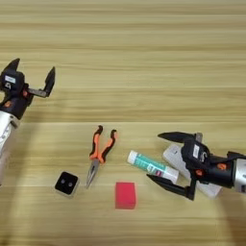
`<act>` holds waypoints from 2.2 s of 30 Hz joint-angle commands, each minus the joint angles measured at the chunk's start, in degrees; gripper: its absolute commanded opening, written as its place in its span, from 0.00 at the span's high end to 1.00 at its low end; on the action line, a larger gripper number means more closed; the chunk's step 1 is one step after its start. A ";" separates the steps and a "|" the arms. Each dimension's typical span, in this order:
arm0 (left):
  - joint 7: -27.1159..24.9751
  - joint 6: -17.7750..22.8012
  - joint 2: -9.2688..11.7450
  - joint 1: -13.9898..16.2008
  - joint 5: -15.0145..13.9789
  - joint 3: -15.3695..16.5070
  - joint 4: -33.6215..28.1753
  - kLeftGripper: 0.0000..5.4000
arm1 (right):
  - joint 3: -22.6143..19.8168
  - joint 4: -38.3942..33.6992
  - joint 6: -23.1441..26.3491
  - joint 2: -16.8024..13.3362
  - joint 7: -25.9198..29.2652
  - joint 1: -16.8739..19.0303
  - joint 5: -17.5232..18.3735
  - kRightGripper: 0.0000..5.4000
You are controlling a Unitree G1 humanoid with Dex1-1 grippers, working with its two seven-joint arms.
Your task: Move the objects on the table
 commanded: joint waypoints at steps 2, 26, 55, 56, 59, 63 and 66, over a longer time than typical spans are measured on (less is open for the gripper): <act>0.35 -0.53 0.36 -0.65 0.70 0.08 0.40 0.00 | 0.14 3.10 -1.39 -1.18 -0.58 -0.45 -2.29 0.00; 0.17 -0.67 0.49 -0.74 0.77 0.28 0.71 0.00 | 5.95 10.34 -4.22 -1.14 -0.20 -0.56 -8.10 0.42; 0.20 -0.92 0.15 -0.98 0.88 -0.03 1.40 0.00 | 5.17 11.52 -3.82 -0.91 1.29 -2.99 -4.14 0.68; 0.24 -0.94 0.14 -1.02 0.89 0.00 1.51 0.00 | 5.10 11.28 -3.72 -0.86 1.35 -3.09 -3.90 0.68; 0.40 -0.95 0.07 -1.18 0.85 0.11 1.87 0.00 | 4.95 10.49 -3.37 -0.80 1.56 -3.28 -3.33 0.68; 0.73 -0.94 -0.06 -1.33 0.98 0.13 2.18 0.00 | 4.48 8.72 -3.11 -0.45 1.76 -3.66 -1.89 0.68; 1.49 -0.60 -0.37 -1.35 0.93 0.39 2.23 0.00 | 4.15 6.92 -2.11 0.07 1.96 -4.58 0.33 0.68</act>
